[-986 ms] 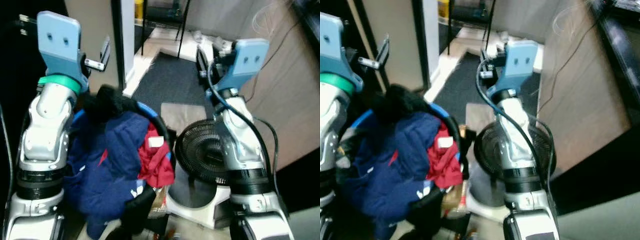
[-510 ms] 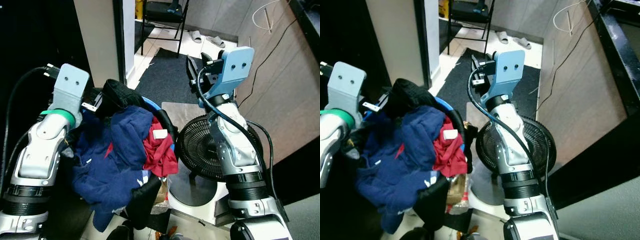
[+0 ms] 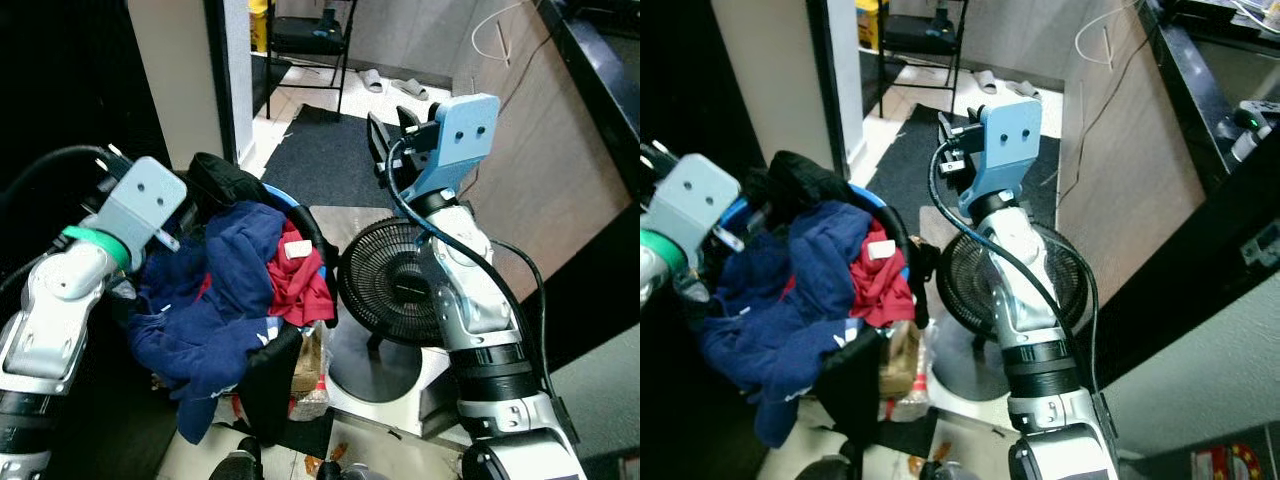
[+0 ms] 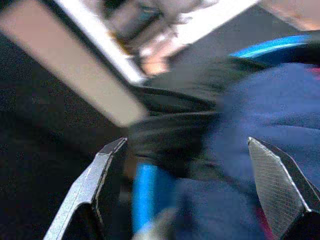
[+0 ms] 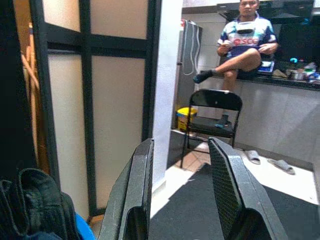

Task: Clothes washing

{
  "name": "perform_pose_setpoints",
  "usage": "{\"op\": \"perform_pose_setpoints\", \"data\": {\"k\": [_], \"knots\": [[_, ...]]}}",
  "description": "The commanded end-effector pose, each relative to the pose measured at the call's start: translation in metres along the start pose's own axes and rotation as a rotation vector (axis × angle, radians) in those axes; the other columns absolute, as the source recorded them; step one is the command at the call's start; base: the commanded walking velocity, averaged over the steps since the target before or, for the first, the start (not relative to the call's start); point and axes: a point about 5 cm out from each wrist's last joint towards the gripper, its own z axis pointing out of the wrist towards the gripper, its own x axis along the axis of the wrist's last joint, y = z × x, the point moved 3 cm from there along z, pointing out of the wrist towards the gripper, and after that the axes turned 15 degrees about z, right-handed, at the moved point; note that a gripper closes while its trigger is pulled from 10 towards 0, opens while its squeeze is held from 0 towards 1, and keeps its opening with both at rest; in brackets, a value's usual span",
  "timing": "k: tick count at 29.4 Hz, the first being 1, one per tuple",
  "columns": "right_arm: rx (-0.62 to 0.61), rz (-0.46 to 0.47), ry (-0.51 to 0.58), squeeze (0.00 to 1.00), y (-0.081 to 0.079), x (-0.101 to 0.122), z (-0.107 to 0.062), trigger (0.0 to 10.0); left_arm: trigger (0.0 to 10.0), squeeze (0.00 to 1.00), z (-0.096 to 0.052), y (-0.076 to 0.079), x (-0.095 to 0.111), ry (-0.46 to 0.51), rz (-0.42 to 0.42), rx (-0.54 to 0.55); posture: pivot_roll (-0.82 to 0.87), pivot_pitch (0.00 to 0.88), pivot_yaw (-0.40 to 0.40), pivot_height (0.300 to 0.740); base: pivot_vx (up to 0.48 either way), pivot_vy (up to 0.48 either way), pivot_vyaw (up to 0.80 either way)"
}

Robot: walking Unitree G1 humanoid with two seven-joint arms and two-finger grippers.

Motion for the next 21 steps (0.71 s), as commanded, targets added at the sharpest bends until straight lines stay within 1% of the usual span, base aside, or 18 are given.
{"op": "perform_pose_setpoints", "data": {"k": [1,2,4,5,7,8,11,12,14,15,16,17,18,21], "knots": [[-0.017,-0.007,-0.016,0.00,0.007,-0.005,-0.003,10.0,10.0,0.00,-0.003,0.007,0.002,0.002,-0.022,-0.066,0.08,0.077,-0.014,0.740,0.000,0.000,0.00],[-0.024,-0.015,-0.016,0.00,0.010,-0.004,-0.003,10.0,10.0,0.00,-0.006,0.016,0.004,-0.007,-0.049,-0.137,0.08,0.079,-0.013,0.740,0.000,0.000,0.00],[-0.024,-0.015,-0.016,0.00,0.010,-0.004,-0.003,10.0,10.0,0.00,-0.006,0.016,0.004,-0.007,-0.049,-0.137,0.08,0.079,-0.013,0.740,0.000,0.000,0.00],[-0.032,-0.022,-0.016,0.00,0.013,-0.003,-0.003,10.0,10.0,0.00,-0.008,0.025,-0.007,-0.053,-0.077,-0.187,0.09,0.081,-0.011,0.740,0.000,0.000,0.00],[-0.032,-0.022,-0.016,0.00,0.013,-0.003,-0.003,10.0,10.0,0.00,-0.008,0.025,-0.007,-0.053,-0.077,-0.187,0.09,0.081,-0.011,0.740,0.000,0.000,0.00],[-0.039,-0.028,-0.016,0.00,0.016,-0.003,-0.003,10.0,10.0,0.00,-0.010,0.031,-0.023,-0.119,-0.131,-0.202,0.09,0.085,-0.014,0.740,0.000,0.000,0.00],[-0.039,-0.028,-0.016,0.00,0.016,-0.003,-0.003,10.0,10.0,0.00,-0.010,0.031,-0.023,-0.119,-0.131,-0.202,0.09,0.085,-0.014,0.740,0.000,0.000,0.00],[-0.045,-0.032,-0.017,0.00,0.018,-0.003,-0.003,10.0,10.0,0.00,-0.010,0.036,-0.039,-0.182,-0.189,-0.182,0.09,0.089,-0.017,0.740,0.000,0.000,0.00],[-0.045,-0.032,-0.017,0.00,0.018,-0.003,-0.003,10.0,10.0,0.00,-0.010,0.036,-0.039,-0.182,-0.189,-0.182,0.09,0.089,-0.017,0.740,0.000,0.000,0.00],[-0.049,-0.035,-0.018,0.00,0.020,-0.003,-0.002,10.0,10.0,0.00,-0.008,0.038,-0.055,-0.252,-0.218,-0.141,0.09,0.091,-0.019,0.740,0.000,0.000,0.00],[-0.049,-0.035,-0.018,0.00,0.020,-0.003,-0.002,10.0,10.0,0.00,-0.008,0.038,-0.055,-0.252,-0.218,-0.141,0.09,0.091,-0.019,0.740,0.000,0.000,0.00],[-0.051,-0.036,-0.017,0.00,0.020,-0.003,-0.002,10.0,10.0,0.00,-0.006,0.035,-0.063,-0.288,-0.229,-0.099,0.09,0.091,-0.019,0.740,0.000,0.000,0.00],[-0.053,-0.038,-0.016,0.00,0.021,-0.002,-0.001,10.0,10.0,0.00,-0.003,0.031,-0.065,-0.303,-0.227,-0.063,0.09,0.091,-0.019,0.740,0.000,0.000,0.00],[-0.054,-0.039,-0.016,0.00,0.021,-0.002,-0.001,10.0,10.0,0.00,-0.002,0.027,-0.064,-0.301,-0.219,-0.043,0.09,0.091,-0.019,0.740,0.000,0.000,0.00]]}}
